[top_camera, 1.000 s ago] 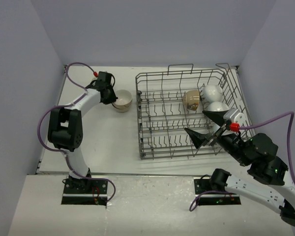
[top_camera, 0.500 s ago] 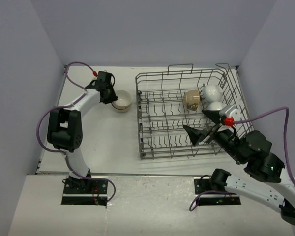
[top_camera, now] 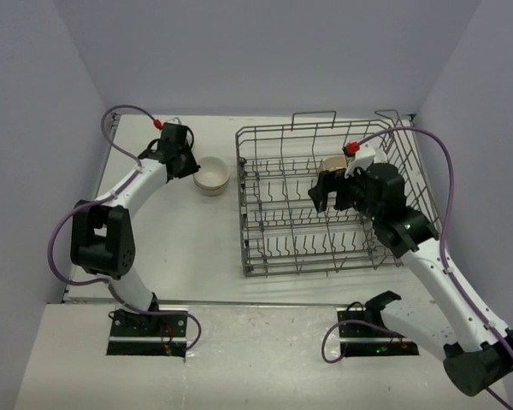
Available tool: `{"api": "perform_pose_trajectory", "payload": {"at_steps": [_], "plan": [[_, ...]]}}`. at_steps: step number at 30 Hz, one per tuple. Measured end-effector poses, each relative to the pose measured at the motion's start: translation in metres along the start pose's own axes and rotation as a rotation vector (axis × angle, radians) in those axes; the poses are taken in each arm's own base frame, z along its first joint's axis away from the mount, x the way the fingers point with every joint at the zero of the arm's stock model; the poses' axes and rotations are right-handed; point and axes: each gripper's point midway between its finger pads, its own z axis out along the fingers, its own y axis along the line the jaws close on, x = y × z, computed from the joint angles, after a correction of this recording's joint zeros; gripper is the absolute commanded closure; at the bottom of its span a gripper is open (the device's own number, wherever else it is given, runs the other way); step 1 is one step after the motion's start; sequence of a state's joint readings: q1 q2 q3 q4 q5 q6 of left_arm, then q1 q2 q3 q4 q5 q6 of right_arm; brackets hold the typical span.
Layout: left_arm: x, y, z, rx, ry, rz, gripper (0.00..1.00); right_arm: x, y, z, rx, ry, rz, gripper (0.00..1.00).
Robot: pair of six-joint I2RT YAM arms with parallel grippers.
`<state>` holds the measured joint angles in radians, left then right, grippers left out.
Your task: Unload the bowls from the dish rack
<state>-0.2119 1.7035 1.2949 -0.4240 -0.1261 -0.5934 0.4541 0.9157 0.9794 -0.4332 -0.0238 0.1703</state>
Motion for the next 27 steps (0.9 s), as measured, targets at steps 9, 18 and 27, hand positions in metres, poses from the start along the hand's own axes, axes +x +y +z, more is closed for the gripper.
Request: {"api": "perform_pose_trajectory", "payload": {"at_steps": [9,18,27], "plan": [[0.022,0.011,0.002,-0.018,0.048,0.006,0.73,-0.015,-0.063,0.012,0.126,-0.013,0.154,0.01],[-0.020,0.004,-0.097,0.085,-0.146,-0.002,0.00,0.004,-0.139,0.064,0.265,0.123,0.270,0.01],[-0.025,0.009,-0.213,0.258,-0.391,0.111,0.00,0.021,-0.153,0.125,0.067,0.283,0.343,0.19]]}}
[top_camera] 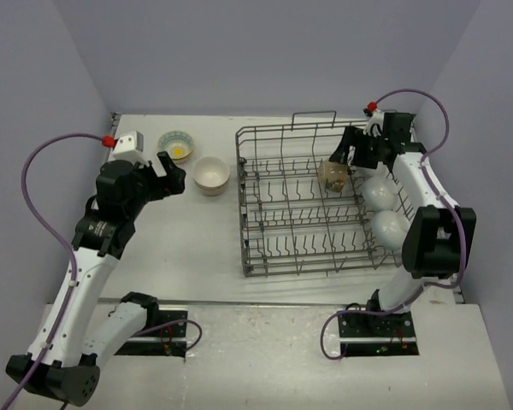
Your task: Unload the bowls from the dish rack
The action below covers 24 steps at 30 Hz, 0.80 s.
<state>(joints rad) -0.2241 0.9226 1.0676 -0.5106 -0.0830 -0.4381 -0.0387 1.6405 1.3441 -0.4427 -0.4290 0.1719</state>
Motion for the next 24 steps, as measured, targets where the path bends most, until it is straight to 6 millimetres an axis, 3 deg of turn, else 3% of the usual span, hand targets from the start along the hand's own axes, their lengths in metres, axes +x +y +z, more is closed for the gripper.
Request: {"api": "perform_pose_trajectory", "payload": {"at_steps": [3,9,11,19,22,24], "plan": [[0.025,0.008,-0.008,0.014,0.029,0.037,0.00,0.006,0.002,0.015,-0.058,0.060,0.012,0.33],[0.083,0.028,0.004,-0.010,0.165,0.078,0.00,0.027,-0.004,0.024,-0.094,0.148,0.059,0.34],[0.094,0.031,0.006,-0.015,0.196,0.085,0.00,0.028,-0.004,0.023,-0.104,0.155,0.061,0.36],[0.091,0.029,0.005,0.000,0.182,0.094,0.00,0.036,0.009,0.025,-0.219,0.185,0.080,0.53],[0.090,0.029,0.004,0.002,0.178,0.096,0.00,0.042,0.007,0.027,-0.269,0.196,0.112,0.67],[0.090,0.029,0.004,0.003,0.179,0.097,0.00,0.043,0.008,0.027,-0.314,0.194,0.135,0.70]]}}
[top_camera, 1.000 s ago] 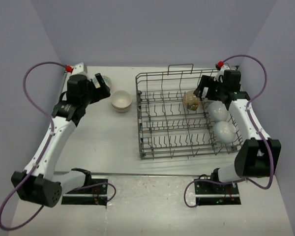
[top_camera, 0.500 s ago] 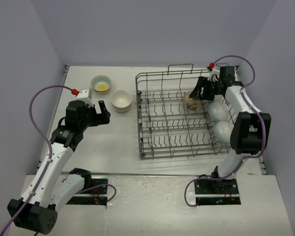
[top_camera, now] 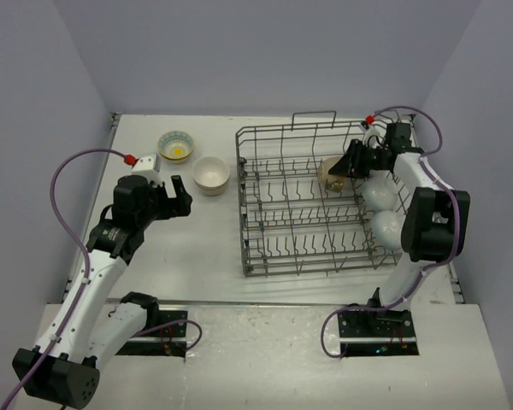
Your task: Unload the bowls from the dish rack
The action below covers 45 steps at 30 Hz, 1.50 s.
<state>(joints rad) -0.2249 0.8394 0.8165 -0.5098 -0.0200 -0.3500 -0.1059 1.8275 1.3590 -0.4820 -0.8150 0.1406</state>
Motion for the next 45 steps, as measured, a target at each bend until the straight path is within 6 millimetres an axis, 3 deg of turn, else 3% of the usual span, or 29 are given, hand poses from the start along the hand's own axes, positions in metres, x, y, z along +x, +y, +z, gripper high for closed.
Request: {"api": "perform_pose_trajectory", "payload": {"at_steps": [7,23,35,43,45], "plan": [[0.000,0.000,0.000,0.002,0.000,0.003,0.00,-0.001,0.006,0.001,-0.100,-0.009,0.022,1.00],[0.000,0.000,0.000,0.002,0.001,0.003,0.00,-0.008,0.013,-0.004,-0.269,-0.120,0.091,1.00],[-0.002,-0.001,0.001,0.006,-0.009,0.002,0.00,-0.019,0.019,-0.014,-0.373,-0.227,0.235,1.00],[-0.003,-0.001,0.001,0.007,-0.012,0.002,0.00,-0.024,0.027,-0.019,-0.413,-0.245,0.296,1.00],[-0.003,-0.001,0.001,0.006,-0.012,0.002,0.00,-0.022,0.037,-0.025,-0.456,-0.219,0.298,1.00]]}}
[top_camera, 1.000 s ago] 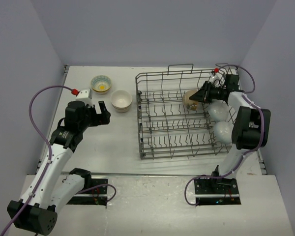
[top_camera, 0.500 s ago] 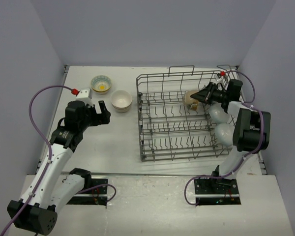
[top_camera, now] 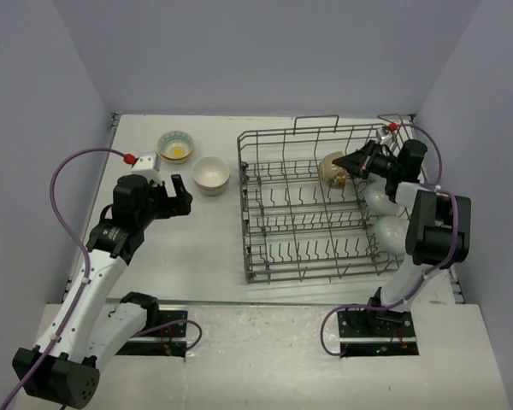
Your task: Unload the bowls from the dish rack
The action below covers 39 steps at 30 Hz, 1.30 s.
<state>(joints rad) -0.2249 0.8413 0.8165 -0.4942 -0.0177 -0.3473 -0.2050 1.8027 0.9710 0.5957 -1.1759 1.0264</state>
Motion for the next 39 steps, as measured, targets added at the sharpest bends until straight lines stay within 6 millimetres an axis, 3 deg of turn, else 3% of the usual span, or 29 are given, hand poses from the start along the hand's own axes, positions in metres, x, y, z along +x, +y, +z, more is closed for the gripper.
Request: {"api": "perform_pose_trajectory", "payload": {"at_steps": [7,15,21,24,28,30,33,36,39], "plan": [[0.000,0.000,0.000,0.000,0.000,0.000,0.00,-0.004,0.064,-0.012,-0.117,0.016,-0.170,1.00],[0.000,0.001,0.000,-0.002,-0.001,-0.002,0.00,-0.002,0.095,-0.020,-0.196,0.026,-0.237,1.00],[-0.002,0.000,-0.001,0.000,-0.004,-0.006,0.00,0.018,0.121,-0.011,-0.249,0.074,-0.318,1.00],[-0.018,-0.008,-0.006,0.019,-0.024,-0.012,0.00,0.038,0.139,-0.003,-0.242,0.107,-0.387,1.00],[-0.062,-0.031,-0.013,0.073,-0.061,-0.014,0.00,0.057,0.181,0.012,-0.176,0.092,-0.565,1.00],[-0.088,-0.056,-0.013,0.113,-0.074,-0.002,0.00,0.073,0.208,0.018,-0.149,0.075,-0.721,1.00],[-0.109,-0.103,-0.013,0.182,-0.065,0.044,0.00,0.106,0.238,0.014,-0.119,0.076,-0.920,1.00],[-0.122,-0.142,-0.016,0.248,-0.055,0.069,0.00,0.135,0.250,0.002,-0.074,0.099,-1.092,1.00],[-0.139,-0.164,-0.021,0.268,-0.059,0.073,0.00,0.161,0.241,-0.006,-0.012,0.143,-1.238,1.00]]}}
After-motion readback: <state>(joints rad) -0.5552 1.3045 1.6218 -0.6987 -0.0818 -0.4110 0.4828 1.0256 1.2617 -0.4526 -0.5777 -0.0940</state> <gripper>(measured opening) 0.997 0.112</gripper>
